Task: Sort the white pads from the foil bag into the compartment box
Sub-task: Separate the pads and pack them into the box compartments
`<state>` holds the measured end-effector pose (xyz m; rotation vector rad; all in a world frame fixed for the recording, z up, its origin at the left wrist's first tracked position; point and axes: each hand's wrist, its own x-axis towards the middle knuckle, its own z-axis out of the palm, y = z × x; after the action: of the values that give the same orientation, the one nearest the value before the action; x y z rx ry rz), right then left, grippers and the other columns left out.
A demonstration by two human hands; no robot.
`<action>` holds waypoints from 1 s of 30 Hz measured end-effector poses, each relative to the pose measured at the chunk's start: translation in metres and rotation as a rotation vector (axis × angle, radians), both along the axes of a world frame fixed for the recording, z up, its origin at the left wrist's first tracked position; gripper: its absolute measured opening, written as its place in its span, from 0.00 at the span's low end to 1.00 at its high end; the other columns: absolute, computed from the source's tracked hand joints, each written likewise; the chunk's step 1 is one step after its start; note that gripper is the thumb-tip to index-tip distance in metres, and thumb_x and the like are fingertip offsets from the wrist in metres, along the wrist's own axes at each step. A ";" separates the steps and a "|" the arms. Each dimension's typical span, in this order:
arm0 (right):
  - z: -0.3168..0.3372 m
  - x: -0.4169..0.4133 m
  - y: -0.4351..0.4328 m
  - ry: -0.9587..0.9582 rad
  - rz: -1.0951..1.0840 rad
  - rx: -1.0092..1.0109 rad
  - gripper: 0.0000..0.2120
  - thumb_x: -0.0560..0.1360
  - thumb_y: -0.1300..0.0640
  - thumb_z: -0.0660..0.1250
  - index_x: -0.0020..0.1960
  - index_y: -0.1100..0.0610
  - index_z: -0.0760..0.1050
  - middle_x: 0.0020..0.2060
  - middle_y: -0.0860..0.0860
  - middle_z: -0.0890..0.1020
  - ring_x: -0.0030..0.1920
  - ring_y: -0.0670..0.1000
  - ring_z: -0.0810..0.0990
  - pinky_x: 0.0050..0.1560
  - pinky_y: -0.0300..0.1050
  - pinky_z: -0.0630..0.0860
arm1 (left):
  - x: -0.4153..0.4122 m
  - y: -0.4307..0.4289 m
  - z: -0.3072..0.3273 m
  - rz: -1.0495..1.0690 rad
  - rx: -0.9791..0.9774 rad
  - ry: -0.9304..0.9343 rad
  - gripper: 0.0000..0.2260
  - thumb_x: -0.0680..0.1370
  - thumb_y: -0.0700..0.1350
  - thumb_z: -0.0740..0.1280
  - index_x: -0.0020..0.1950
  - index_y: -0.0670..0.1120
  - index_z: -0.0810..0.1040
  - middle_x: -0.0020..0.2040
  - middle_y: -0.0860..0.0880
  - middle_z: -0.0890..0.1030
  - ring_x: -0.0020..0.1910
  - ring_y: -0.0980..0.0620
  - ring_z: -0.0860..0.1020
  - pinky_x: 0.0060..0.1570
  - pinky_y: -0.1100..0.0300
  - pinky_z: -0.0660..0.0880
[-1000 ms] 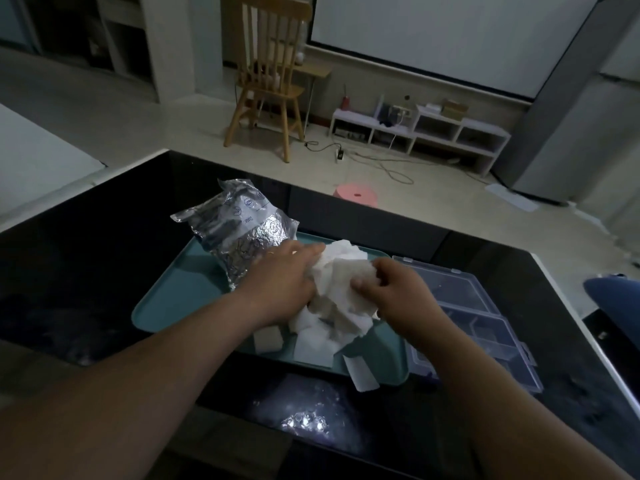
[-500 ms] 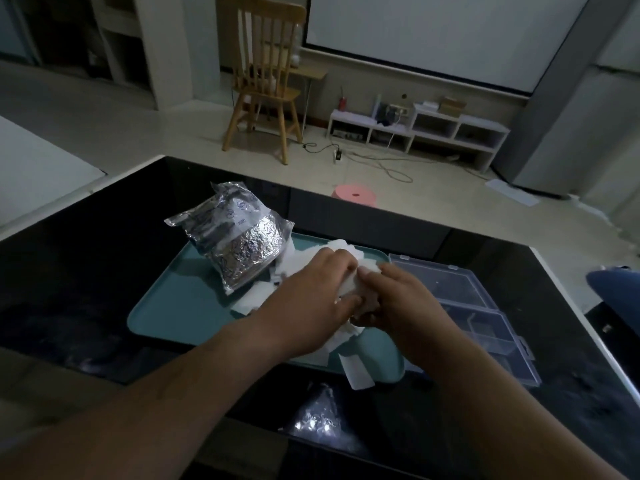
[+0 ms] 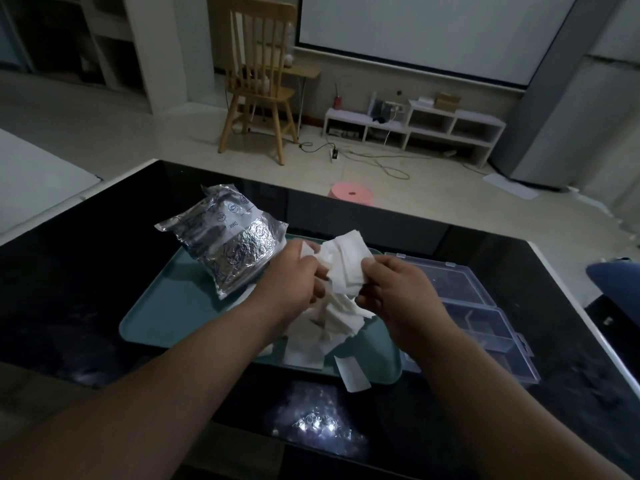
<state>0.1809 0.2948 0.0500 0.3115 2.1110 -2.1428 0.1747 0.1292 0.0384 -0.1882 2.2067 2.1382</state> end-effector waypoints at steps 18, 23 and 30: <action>0.008 0.004 -0.009 -0.122 0.141 -0.175 0.12 0.80 0.71 0.61 0.54 0.65 0.82 0.38 0.58 0.84 0.39 0.55 0.77 0.39 0.44 0.75 | -0.002 0.005 -0.009 -0.204 0.262 -0.031 0.14 0.84 0.56 0.62 0.59 0.49 0.81 0.49 0.42 0.82 0.43 0.47 0.76 0.37 0.57 0.72; 0.009 0.004 -0.004 -0.189 0.139 -0.287 0.12 0.81 0.71 0.59 0.57 0.65 0.81 0.39 0.58 0.84 0.34 0.50 0.79 0.29 0.37 0.76 | -0.006 0.003 -0.013 -0.157 0.215 0.055 0.09 0.83 0.52 0.66 0.48 0.48 0.76 0.33 0.48 0.72 0.30 0.52 0.67 0.27 0.61 0.63; 0.004 0.005 -0.001 -0.116 0.234 0.044 0.11 0.82 0.60 0.67 0.61 0.66 0.78 0.45 0.60 0.83 0.45 0.58 0.76 0.44 0.47 0.75 | -0.001 0.006 -0.005 -0.244 0.360 -0.126 0.15 0.80 0.56 0.67 0.59 0.46 0.78 0.49 0.42 0.80 0.47 0.42 0.77 0.45 0.51 0.72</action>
<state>0.1859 0.2942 0.0543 0.1774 2.0214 -1.9028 0.1738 0.1351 0.0331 -0.0303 1.6467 2.2634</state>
